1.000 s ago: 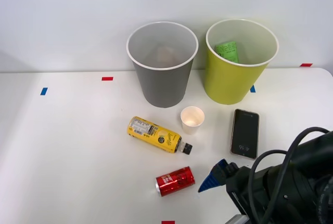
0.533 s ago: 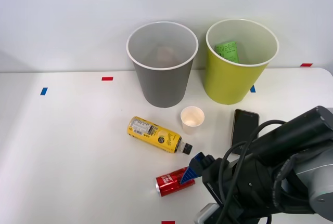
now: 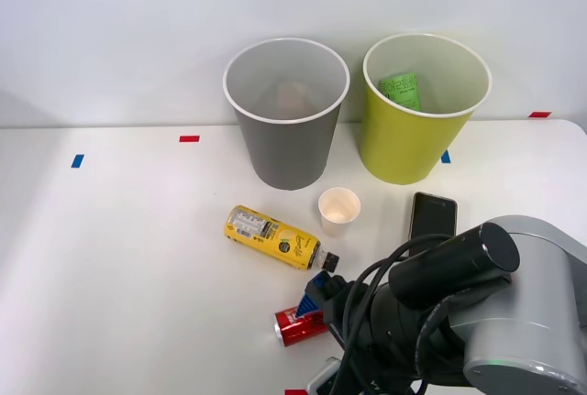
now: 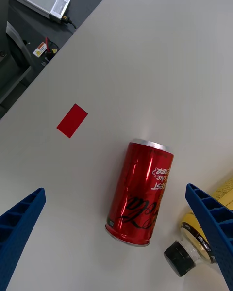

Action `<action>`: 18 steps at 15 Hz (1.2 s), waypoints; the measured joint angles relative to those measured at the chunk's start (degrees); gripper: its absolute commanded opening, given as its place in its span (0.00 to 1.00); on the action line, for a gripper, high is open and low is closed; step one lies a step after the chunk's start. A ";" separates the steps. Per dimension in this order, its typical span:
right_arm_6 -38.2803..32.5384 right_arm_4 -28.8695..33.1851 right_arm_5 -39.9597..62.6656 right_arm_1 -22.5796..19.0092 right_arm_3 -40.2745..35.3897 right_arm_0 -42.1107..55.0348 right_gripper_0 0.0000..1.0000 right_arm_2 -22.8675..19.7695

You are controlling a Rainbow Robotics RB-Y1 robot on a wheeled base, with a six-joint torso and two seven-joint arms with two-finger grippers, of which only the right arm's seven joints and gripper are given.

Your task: Put cans in the gray bin, plastic bottles in the light green bin

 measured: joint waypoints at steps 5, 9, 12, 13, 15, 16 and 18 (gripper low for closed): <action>0.00 1.12 -1.86 1.37 6.14 -3.22 1.00 2.68; 0.00 2.63 -1.87 3.25 9.75 -4.56 1.00 4.43; 0.00 4.04 -1.84 6.08 12.96 -5.04 1.00 4.85; 0.00 4.40 -1.87 6.97 14.20 -5.29 1.00 4.91; 0.00 5.08 -1.85 8.32 16.13 -5.66 1.00 5.03; 0.00 5.56 -1.84 8.86 16.88 -5.93 1.00 5.32; 0.00 6.95 -1.86 9.71 17.84 -6.47 1.00 6.34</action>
